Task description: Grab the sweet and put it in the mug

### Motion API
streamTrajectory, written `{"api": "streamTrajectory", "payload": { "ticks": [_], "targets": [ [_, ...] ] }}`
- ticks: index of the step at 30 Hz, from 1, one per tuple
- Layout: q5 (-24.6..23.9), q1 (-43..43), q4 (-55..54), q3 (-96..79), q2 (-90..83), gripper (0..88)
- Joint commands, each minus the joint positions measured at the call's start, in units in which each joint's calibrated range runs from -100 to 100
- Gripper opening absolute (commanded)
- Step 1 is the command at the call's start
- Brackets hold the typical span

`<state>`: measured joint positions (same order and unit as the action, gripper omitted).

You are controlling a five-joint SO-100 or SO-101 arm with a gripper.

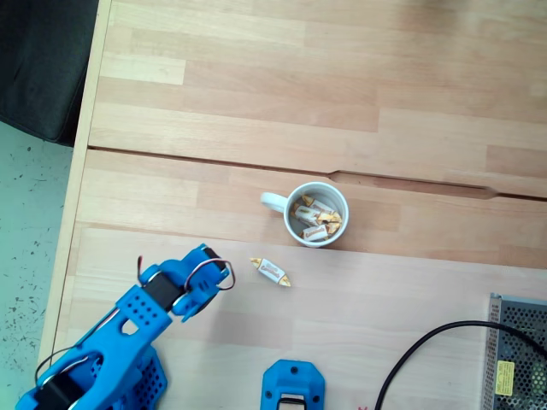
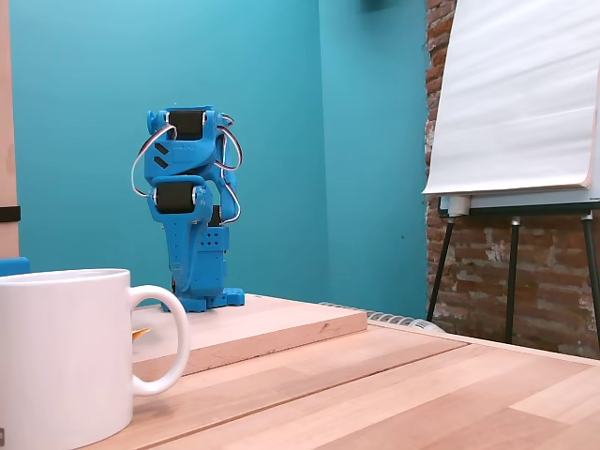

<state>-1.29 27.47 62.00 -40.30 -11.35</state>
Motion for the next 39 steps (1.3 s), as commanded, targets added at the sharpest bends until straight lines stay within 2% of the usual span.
{"api": "streamTrajectory", "payload": {
  "ticks": [1,13,24,36,39],
  "targets": [
    [0.0,1.14,0.5,6.04,3.26,0.0],
    [0.44,7.24,0.42,17.28,13.33,0.0],
    [9.87,8.11,1.22,19.42,18.15,0.0],
    [11.48,8.26,0.42,20.4,19.53,0.0],
    [13.19,8.69,0.34,20.4,19.53,0.0]
  ]
}}
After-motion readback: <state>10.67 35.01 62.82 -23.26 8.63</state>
